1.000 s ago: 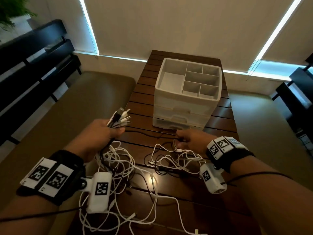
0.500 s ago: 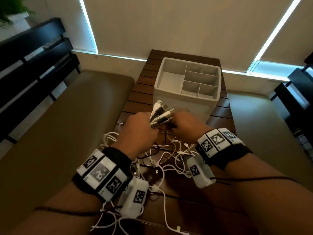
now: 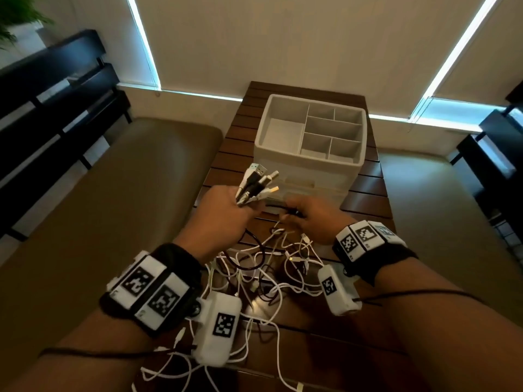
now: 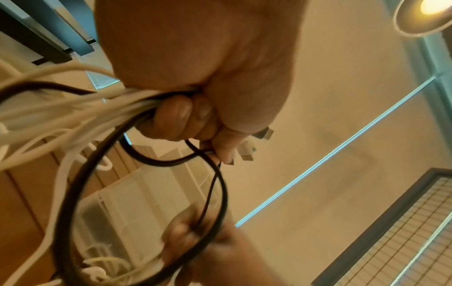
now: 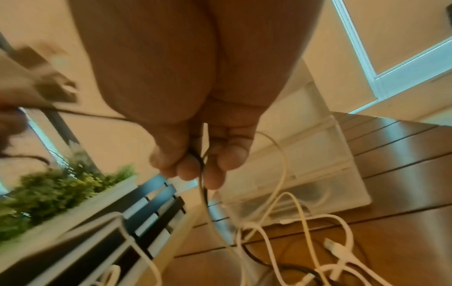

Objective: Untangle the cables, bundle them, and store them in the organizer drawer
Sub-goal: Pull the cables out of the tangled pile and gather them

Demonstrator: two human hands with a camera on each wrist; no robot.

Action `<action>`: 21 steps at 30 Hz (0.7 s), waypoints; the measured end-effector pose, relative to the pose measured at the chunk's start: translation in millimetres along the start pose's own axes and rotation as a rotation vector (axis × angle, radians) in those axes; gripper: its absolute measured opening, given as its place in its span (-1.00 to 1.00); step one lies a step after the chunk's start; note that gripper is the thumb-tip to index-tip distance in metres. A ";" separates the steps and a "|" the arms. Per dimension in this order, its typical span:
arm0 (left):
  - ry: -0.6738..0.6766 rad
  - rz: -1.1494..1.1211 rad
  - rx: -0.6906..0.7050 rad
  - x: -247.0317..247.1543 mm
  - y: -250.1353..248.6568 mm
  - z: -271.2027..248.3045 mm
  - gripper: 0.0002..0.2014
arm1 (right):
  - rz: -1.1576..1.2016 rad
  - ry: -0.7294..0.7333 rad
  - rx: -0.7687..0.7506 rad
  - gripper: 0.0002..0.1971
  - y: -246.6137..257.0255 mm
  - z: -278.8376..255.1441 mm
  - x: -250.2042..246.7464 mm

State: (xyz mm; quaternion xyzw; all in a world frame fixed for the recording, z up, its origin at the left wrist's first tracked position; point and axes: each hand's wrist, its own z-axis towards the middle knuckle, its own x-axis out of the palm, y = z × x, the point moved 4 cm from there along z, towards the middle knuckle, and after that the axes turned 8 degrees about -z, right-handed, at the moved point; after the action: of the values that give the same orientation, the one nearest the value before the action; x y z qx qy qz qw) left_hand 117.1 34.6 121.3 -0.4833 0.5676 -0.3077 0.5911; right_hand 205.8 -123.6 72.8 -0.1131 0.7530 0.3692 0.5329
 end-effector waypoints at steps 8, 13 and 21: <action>-0.157 0.344 -0.071 -49.4 13.4 3.4 -0.74 | -0.032 -0.085 0.169 -0.94 -29.6 1.0 1.2; -0.268 0.437 -0.025 -39.4 16.9 4.4 -0.77 | -0.058 -0.043 0.004 -0.83 -0.6 5.0 -8.3; -0.027 0.061 -0.066 7.1 8.3 15.8 -0.68 | -0.092 -0.140 -0.058 -0.83 27.5 9.5 -22.8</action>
State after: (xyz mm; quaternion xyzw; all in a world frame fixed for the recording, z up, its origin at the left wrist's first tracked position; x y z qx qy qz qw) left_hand 132.1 34.5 109.2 -0.4891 0.5839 -0.2642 0.5916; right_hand 206.3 -102.9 103.4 -0.1370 0.6968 0.3729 0.5972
